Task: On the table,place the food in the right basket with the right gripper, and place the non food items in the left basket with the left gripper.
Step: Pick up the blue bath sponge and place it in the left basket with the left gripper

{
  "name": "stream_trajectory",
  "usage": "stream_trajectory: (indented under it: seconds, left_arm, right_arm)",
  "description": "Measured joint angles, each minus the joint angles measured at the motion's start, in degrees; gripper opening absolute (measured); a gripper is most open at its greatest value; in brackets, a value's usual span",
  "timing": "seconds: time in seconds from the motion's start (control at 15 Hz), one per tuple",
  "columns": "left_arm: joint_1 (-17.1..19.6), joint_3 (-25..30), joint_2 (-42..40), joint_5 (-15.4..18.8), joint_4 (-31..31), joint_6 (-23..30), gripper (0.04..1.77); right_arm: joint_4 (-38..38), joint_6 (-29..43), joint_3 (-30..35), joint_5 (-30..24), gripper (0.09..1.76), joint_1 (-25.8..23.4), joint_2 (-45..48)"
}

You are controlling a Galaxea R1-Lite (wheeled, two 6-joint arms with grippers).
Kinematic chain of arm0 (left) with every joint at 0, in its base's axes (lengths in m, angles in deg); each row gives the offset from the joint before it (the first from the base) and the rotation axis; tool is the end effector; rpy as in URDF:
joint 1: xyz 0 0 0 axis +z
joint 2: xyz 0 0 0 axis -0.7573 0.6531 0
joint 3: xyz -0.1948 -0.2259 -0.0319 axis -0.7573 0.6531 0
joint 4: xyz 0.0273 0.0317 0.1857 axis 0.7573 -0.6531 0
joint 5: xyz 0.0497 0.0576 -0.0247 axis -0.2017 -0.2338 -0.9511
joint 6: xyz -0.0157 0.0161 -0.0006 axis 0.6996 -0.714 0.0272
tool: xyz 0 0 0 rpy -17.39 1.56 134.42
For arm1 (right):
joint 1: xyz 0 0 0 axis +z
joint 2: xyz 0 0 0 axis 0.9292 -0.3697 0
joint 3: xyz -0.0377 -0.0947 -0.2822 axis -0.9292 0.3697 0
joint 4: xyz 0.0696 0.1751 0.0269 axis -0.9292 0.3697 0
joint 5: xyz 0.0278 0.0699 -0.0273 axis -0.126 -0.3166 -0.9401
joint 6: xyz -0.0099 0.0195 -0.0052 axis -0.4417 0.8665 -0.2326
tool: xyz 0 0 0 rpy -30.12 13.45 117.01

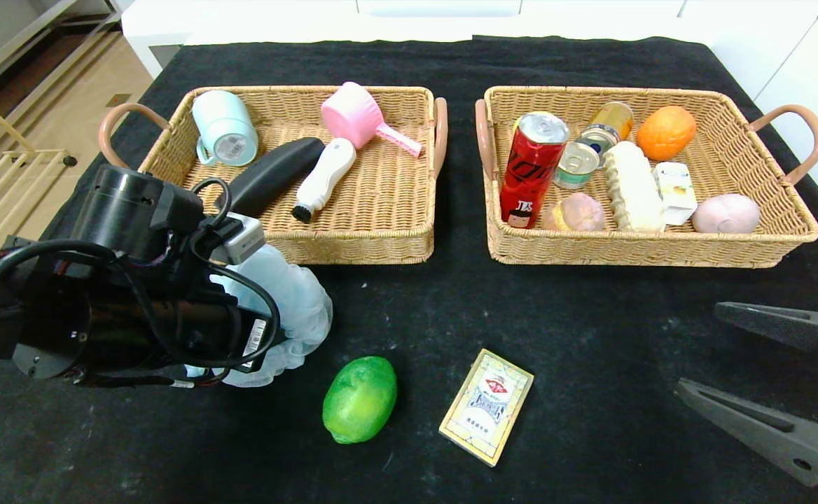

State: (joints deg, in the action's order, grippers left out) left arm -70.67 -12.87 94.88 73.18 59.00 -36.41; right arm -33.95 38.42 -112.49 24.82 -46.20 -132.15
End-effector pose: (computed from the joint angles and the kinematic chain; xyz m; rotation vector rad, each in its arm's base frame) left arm 0.2440 -0.0910 0.2174 0.2232 0.6852 -0.1682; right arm 0.1321 0.0629 0.2170 -0.1082 0.0567 0.7762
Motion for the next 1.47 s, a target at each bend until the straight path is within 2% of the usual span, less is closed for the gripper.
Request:
stream_trajectory:
  seconds: [0.67, 0.93, 1.47]
  left_arm:
    - [0.0, 0.3, 0.0, -0.3, 0.1, 0.0, 0.72]
    - [-0.1, 0.3, -0.5, 0.0, -0.1, 0.0, 0.72]
    - [-0.3, -0.8, -8.6, 0.0, -1.0, -0.1, 0.66]
  right_arm:
    - [0.0, 0.3, -0.6, 0.1, 1.71, -0.1, -0.7]
    - [-0.1, 2.7, -1.5, 0.0, 1.71, 0.2, -0.6]
    - [0.7, 4.1, -2.6, -0.5, 1.71, 0.7, 1.4]
